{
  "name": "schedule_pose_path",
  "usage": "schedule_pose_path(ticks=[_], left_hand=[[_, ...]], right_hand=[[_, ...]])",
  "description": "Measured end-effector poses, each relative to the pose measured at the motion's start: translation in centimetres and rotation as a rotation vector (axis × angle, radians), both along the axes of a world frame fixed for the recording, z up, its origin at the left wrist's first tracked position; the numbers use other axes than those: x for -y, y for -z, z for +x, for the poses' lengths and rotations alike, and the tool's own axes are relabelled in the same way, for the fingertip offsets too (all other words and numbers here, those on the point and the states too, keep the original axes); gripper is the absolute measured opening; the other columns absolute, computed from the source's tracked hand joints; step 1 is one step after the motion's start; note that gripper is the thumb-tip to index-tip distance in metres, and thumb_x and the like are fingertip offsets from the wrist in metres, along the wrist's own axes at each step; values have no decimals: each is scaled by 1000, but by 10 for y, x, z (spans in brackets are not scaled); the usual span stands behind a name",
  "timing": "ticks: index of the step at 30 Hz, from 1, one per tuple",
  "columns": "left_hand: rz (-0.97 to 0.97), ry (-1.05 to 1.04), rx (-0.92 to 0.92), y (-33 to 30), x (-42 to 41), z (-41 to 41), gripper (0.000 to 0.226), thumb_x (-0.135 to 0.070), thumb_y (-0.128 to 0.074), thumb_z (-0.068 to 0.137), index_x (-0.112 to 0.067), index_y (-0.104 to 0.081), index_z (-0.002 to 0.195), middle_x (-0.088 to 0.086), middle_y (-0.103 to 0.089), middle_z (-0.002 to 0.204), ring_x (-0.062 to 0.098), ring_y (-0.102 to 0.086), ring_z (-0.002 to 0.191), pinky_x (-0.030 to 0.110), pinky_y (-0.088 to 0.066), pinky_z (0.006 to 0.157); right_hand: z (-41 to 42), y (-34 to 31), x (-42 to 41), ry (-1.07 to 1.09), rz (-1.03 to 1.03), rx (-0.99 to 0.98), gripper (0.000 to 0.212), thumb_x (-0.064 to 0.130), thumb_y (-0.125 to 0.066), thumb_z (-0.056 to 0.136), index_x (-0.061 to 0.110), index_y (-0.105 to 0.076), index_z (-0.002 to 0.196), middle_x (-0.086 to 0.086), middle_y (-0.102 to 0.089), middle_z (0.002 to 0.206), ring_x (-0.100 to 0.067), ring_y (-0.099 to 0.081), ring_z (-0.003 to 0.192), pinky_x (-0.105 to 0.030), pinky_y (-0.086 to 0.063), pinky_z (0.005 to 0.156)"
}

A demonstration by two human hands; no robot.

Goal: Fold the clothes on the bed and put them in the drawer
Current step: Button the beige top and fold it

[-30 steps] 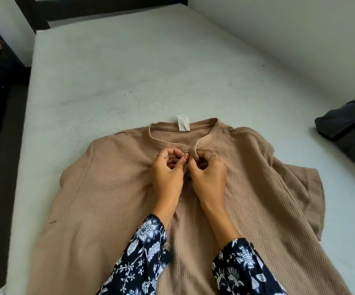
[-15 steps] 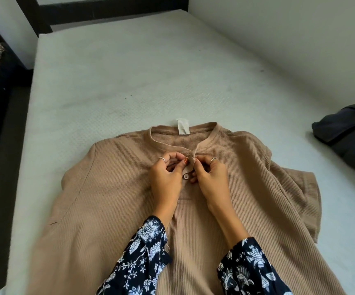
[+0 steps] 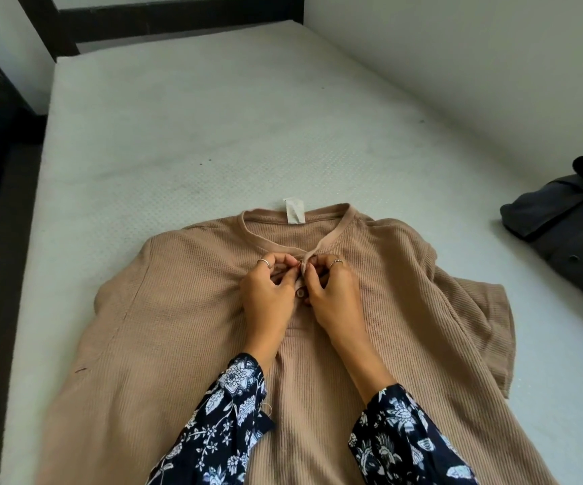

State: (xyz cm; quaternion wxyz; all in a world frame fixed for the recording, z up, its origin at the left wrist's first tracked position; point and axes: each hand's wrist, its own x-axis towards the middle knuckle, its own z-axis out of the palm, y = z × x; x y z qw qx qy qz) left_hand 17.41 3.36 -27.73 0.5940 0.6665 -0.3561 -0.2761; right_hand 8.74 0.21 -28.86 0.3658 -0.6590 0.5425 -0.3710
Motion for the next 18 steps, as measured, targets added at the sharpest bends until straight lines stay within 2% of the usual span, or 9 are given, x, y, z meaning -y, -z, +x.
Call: schedule_pose_path(ticks=[3,6,8,11,13,16,18], left_hand=[[12,2,14,1,0,0,29,3,-65,83,-25,-61,75,-5,-69,79,5,-66,74,20,-53,71],[17,7,30,0,0,-1,27,2,-64,84,-24,-62,77,-4,-69,79,3,-66,73,20,-54,69],[4,-6,37,-3,-1,-1,22,-5,-64,87,-25,-61,79,-5,-69,80,1,-67,72,18,-54,66],[-17,14,-9,-7,-2,-4,8,-22,-70,85,-20,-63,83,-4,-71,80,4,-68,72,18,-54,64],[7,26,-23,-9,0,-5,18,-26,-78,78,-18,-62,83,-5,-70,80,3,-67,71,14,-52,63],[85,-1,-24,-12,6,-5,25,-18,-81,75,-21,-57,79,-5,-68,78,3,-64,68,8,-47,58],[125,-48,-48,-12,9,-6,25,-15,-81,74,-20,-56,77,-2,-68,75,5,-64,67,10,-46,56]], right_hand=[[0,0,0,-5,13,0,26,41,-49,88,19,-62,93,-5,-65,84,-22,-64,76,-47,-55,72],[-2,-2,-1,-6,6,-41,15,29,-54,93,17,-61,96,-5,-63,90,-20,-62,80,-45,-53,76],[-2,-4,-2,0,-27,-96,14,25,-55,95,13,-60,99,-4,-60,97,-18,-59,84,-41,-51,79],[0,-6,-8,2,-99,-155,18,25,-52,97,10,-58,102,-2,-55,103,-17,-55,84,-32,-46,75],[1,-5,-12,21,-157,-192,19,22,-48,99,7,-57,106,-4,-53,107,-18,-54,84,-29,-43,71],[3,-2,-15,42,-203,-225,17,17,-47,99,5,-56,106,-7,-52,108,-23,-53,82,-32,-41,67],[4,-1,-15,42,-228,-236,16,16,-48,99,3,-56,105,-8,-51,106,-23,-52,80,-28,-37,64]])
